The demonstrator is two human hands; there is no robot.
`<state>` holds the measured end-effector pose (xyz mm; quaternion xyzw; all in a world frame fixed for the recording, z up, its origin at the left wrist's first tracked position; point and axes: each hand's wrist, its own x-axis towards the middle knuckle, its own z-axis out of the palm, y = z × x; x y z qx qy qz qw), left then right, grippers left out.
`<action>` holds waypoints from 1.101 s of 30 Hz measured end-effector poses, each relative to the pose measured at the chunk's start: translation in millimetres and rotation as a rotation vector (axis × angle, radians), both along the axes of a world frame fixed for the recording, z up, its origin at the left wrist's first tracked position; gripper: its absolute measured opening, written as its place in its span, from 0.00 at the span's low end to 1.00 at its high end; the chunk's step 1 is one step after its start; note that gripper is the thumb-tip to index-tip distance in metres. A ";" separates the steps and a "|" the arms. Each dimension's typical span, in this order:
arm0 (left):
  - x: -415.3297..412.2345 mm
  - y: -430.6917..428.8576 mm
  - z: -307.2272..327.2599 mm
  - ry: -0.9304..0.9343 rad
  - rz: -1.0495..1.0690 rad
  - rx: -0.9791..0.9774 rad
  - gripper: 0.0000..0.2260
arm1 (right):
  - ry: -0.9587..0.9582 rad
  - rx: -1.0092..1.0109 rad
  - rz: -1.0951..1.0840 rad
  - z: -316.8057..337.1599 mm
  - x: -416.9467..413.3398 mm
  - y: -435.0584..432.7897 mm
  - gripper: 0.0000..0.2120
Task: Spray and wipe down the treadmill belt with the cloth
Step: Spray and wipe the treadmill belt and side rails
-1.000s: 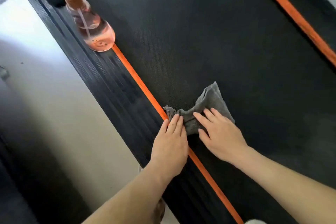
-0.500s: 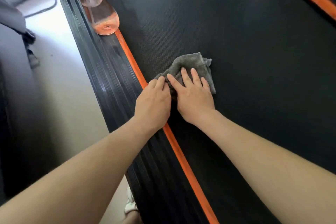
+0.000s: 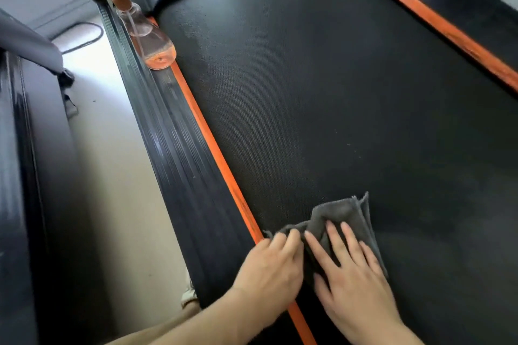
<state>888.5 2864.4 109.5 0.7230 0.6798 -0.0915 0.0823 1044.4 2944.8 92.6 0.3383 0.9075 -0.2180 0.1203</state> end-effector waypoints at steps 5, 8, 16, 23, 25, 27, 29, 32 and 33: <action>-64.1 33.1 5.7 0.203 0.261 0.124 0.20 | 0.066 0.049 -0.003 -9.2 -96.3 37.3 0.31; -92.3 44.5 10.7 0.275 0.397 0.147 0.14 | 0.057 0.035 0.057 -1.0 -147.9 60.4 0.31; -8.7 10.3 -7.0 -0.039 0.302 0.189 0.15 | 0.016 0.063 0.132 8.8 -38.0 34.5 0.30; 35.2 -22.4 5.4 -0.190 0.270 0.120 0.05 | 0.228 0.016 -0.007 33.1 37.5 8.3 0.22; 26.4 -15.1 10.1 -0.232 0.348 0.215 0.07 | 0.319 0.047 -0.102 32.6 35.1 23.5 0.19; 14.5 -2.9 18.2 -0.214 0.454 0.176 0.16 | 0.243 0.116 -0.102 30.7 27.2 42.4 0.23; 3.3 5.9 24.8 -0.139 0.510 -0.001 0.26 | 0.063 0.109 -0.049 28.8 17.8 57.0 0.25; -10.4 17.7 29.9 -0.109 0.477 -0.218 0.18 | -0.074 0.051 0.017 32.8 7.9 65.2 0.13; -14.9 22.2 34.4 -0.134 0.479 -0.206 0.15 | -0.043 0.034 0.005 36.2 6.1 69.0 0.09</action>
